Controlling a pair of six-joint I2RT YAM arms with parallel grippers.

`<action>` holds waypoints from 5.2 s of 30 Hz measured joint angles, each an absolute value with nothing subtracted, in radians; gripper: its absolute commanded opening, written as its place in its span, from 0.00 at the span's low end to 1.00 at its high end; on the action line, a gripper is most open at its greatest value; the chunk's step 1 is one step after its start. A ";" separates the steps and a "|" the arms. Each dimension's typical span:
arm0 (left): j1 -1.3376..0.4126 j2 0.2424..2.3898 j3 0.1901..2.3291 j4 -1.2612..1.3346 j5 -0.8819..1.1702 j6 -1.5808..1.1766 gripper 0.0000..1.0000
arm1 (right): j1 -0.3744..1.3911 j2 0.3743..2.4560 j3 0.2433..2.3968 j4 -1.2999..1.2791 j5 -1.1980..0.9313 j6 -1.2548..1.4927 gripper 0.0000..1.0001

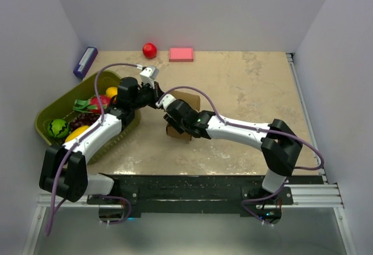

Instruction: Fold the paper box

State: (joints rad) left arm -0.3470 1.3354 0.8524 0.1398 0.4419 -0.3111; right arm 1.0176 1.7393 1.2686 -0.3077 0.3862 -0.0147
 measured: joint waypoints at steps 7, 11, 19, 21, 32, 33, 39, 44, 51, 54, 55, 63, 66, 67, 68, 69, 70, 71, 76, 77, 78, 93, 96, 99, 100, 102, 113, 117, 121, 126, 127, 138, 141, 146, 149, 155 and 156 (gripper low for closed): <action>-0.348 1.331 0.853 0.142 0.447 -0.311 0.00 | 0.961 1.763 1.268 -0.313 0.377 -0.025 0.13; -0.348 1.331 0.853 0.137 0.446 -0.310 0.00 | 0.957 1.804 1.268 -0.324 0.370 -0.015 0.20; -0.348 1.330 0.853 0.133 0.448 -0.311 0.00 | 0.957 1.805 1.268 -0.325 0.348 0.000 0.57; -0.348 1.330 0.853 0.133 0.449 -0.311 0.00 | 0.957 1.805 1.268 -0.325 0.349 0.001 0.66; -0.348 1.329 0.853 0.146 0.461 -0.314 0.00 | 0.961 1.770 1.248 -0.336 0.346 0.001 0.75; -0.348 1.329 0.853 0.147 0.461 -0.314 0.00 | 0.963 1.761 1.245 -0.337 0.345 0.000 0.75; -0.348 1.329 0.853 0.147 0.461 -0.314 0.00 | 0.976 1.626 1.227 -0.342 0.297 0.015 0.81; -0.348 1.329 0.853 0.147 0.461 -0.314 0.00 | 0.962 1.428 1.179 -0.299 0.263 0.080 0.85; -0.348 1.329 0.853 0.146 0.460 -0.313 0.00 | 0.810 1.249 1.044 -0.202 0.229 0.167 0.86; -0.348 1.329 0.853 0.145 0.460 -0.313 0.00 | 0.783 1.248 0.977 -0.189 0.226 0.179 0.85; -0.348 1.329 0.853 0.145 0.460 -0.313 0.00 | 0.781 1.249 0.951 -0.186 0.224 0.181 0.84; -0.348 1.329 0.853 0.145 0.460 -0.313 0.00 | 0.778 1.272 0.836 -0.097 0.218 0.179 0.81; -0.348 1.329 0.853 0.144 0.460 -0.313 0.00 | 0.778 1.303 0.835 -0.033 0.218 0.169 0.70; -0.348 1.329 0.853 0.144 0.460 -0.313 0.00 | 0.778 1.316 0.835 -0.012 0.217 0.162 0.68; -0.348 1.329 0.853 0.144 0.460 -0.313 0.00 | 0.778 1.326 0.835 0.002 0.218 0.158 0.61; -0.348 1.329 0.853 0.144 0.461 -0.313 0.00 | 0.778 1.340 0.835 0.018 0.217 0.155 0.57; -0.348 1.329 0.853 0.145 0.461 -0.313 0.00 | 0.778 1.356 0.835 0.033 0.216 0.147 0.54; -0.348 1.329 0.853 0.145 0.463 -0.313 0.00 | 0.777 1.371 0.835 0.044 0.216 0.141 0.50; -0.348 1.329 0.853 0.156 0.490 -0.311 0.06 | 0.772 1.420 0.835 0.070 0.204 0.112 0.26; -0.348 1.329 0.853 0.162 0.499 -0.312 0.12 | 0.771 1.420 0.835 0.070 0.198 0.105 0.22; -0.348 1.329 0.853 0.170 0.511 -0.311 0.27 | 0.768 1.420 0.835 0.076 0.189 0.097 0.16; -0.348 1.230 0.852 0.217 0.615 -0.204 0.79 | 0.689 1.417 0.864 0.026 0.030 -0.034 0.00; -0.348 1.204 0.849 0.205 0.614 -0.161 0.80 | 0.672 1.419 0.896 -0.033 0.032 -0.030 0.00; -0.355 1.165 0.806 0.192 0.606 -0.124 0.81 | 0.665 1.419 0.918 -0.072 0.038 -0.022 0.00; -0.362 1.151 0.787 0.185 0.591 -0.108 0.80 | 0.665 1.419 0.920 -0.080 0.040 -0.020 0.00; -0.405 1.131 0.762 0.150 0.537 -0.076 0.80 | 0.665 1.419 0.921 -0.093 0.044 -0.009 0.00; -0.561 1.076 0.675 0.095 0.176 -0.122 0.79 | 0.663 1.419 0.931 -0.116 0.070 0.020 0.00; -0.563 1.067 0.568 0.159 0.151 -0.210 0.76 | 0.658 1.419 0.931 -0.116 0.070 0.020 0.00; -0.567 1.092 0.524 0.195 0.153 -0.254 0.69 | 0.656 1.419 0.931 -0.116 0.069 0.021 0.00; -0.572 1.124 0.523 0.260 0.162 -0.279 0.54 | 0.655 1.419 0.931 -0.116 0.069 0.027 0.00; -0.572 1.134 0.523 0.272 0.164 -0.281 0.51 | 0.655 1.419 0.931 -0.116 0.069 0.028 0.00; -0.604 1.228 0.535 0.358 0.176 -0.320 0.04 | 0.655 1.419 0.931 -0.116 0.101 0.072 0.00; -0.625 1.257 0.558 0.361 0.144 -0.332 0.01 | 0.655 1.418 0.931 -0.115 0.145 0.115 0.00; -0.694 1.324 0.621 0.358 0.036 -0.357 0.00 | 0.657 1.418 0.929 -0.116 0.255 0.258 0.00; -0.745 1.367 0.668 0.351 -0.044 -0.366 0.00 | 0.665 1.418 0.923 -0.115 0.334 0.347 0.00; -0.796 1.438 0.725 0.352 -0.170 -0.387 0.00 | 0.735 1.418 0.906 -0.111 0.485 0.480 0.00; -0.802 1.451 0.735 0.353 -0.189 -0.387 0.00 | 0.750 1.418 0.904 -0.112 0.506 0.498 0.00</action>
